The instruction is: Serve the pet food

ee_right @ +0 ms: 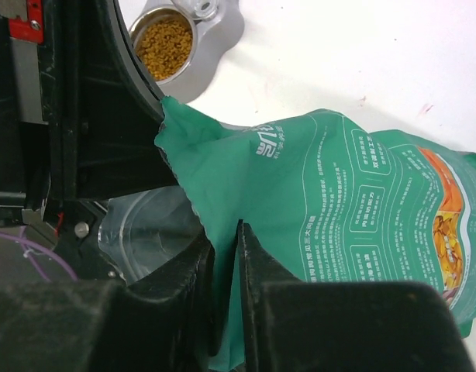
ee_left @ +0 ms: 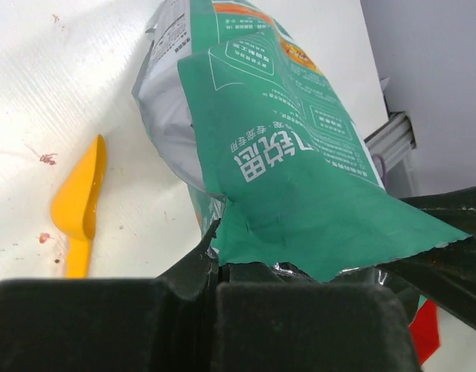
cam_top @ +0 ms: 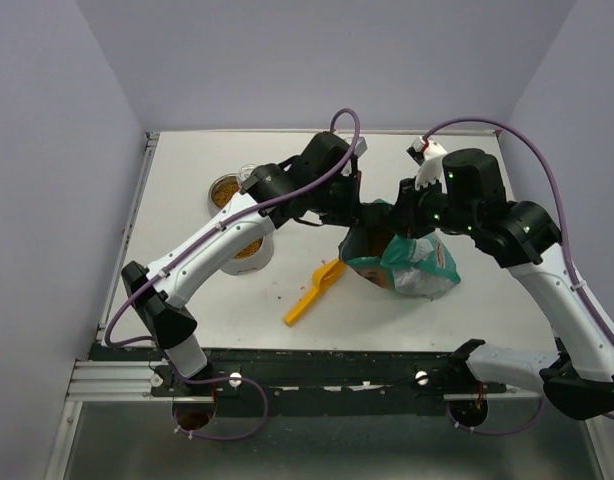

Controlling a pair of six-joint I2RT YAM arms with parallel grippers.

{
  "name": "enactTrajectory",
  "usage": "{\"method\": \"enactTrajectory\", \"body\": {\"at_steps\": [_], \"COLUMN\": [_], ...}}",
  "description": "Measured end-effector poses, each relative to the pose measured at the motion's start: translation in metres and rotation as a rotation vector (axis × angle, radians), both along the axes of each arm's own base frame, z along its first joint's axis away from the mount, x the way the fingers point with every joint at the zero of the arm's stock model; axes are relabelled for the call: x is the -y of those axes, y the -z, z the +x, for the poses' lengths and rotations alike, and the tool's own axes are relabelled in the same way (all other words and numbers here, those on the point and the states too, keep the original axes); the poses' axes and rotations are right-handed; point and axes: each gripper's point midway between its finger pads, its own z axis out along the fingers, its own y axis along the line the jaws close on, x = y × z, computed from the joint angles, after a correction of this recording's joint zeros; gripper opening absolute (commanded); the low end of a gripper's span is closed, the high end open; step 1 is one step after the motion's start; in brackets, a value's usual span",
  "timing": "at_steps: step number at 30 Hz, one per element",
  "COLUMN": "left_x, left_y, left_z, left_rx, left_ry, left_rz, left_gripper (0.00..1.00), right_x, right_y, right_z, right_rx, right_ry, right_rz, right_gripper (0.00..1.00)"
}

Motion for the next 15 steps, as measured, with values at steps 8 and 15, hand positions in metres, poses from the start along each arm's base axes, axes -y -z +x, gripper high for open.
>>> {"method": "enactTrajectory", "body": {"at_steps": [8, 15], "left_x": [-0.005, -0.007], "left_y": [-0.029, -0.053], "left_z": [0.011, 0.017], "left_rx": [-0.012, 0.036], "left_ry": [-0.159, -0.247], "left_rz": [-0.056, -0.091], "left_gripper": [0.00, 0.00], "right_x": [-0.005, 0.004], "right_y": [-0.008, -0.003], "right_z": [-0.003, -0.003], "right_rx": [-0.082, -0.111], "right_ry": [0.030, 0.068], "right_rz": [0.021, -0.031], "right_gripper": [0.64, 0.74]}}
